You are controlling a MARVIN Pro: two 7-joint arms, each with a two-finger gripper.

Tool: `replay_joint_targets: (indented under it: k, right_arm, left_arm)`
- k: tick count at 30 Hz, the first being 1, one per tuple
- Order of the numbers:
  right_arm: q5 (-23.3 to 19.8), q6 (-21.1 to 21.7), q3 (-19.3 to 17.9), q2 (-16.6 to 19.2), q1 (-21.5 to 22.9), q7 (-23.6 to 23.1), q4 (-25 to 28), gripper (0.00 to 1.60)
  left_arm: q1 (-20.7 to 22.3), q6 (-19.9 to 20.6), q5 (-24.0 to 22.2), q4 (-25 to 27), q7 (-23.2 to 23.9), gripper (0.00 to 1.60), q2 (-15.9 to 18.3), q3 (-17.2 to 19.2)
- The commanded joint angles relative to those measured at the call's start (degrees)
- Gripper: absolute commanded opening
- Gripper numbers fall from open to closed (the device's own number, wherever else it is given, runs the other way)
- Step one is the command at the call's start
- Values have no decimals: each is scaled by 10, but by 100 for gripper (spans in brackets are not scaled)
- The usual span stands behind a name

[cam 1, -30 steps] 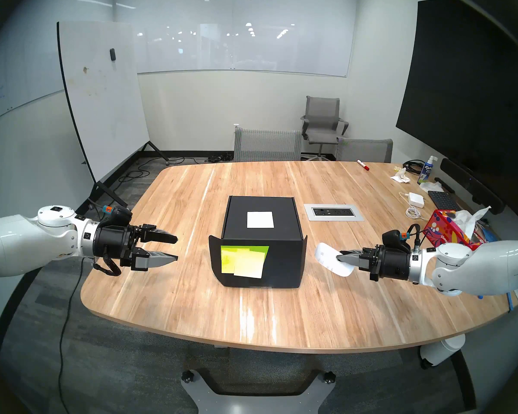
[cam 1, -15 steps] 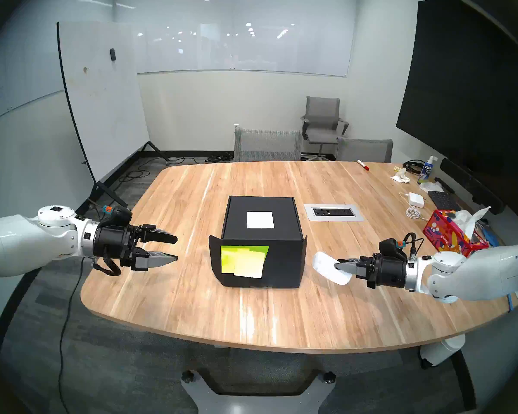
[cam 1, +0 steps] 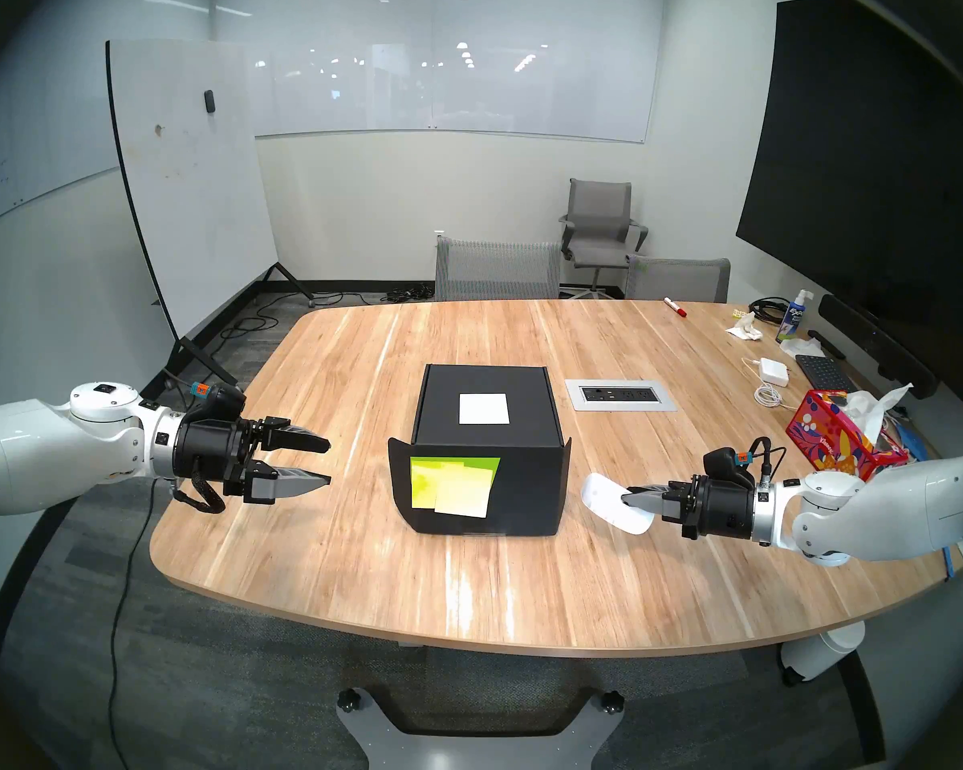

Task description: Open the box and place the mouse inside

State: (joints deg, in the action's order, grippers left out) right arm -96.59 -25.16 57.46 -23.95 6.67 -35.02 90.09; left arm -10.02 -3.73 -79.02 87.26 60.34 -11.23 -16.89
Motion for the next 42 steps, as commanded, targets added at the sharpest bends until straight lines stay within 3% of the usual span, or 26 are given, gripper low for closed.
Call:
replay_joint_targets:
  k: [1,42]
  right_arm:
    - [-22,-21,-11,-4,-19,-7,-7,0]
    - [-84,-85,-42,-36,-126,-36,-66,0]
  left_arm:
    - [7,2,-2,0,-1,160,-1,7]
    - [7,2,-2,0,-1,160,-1,6]
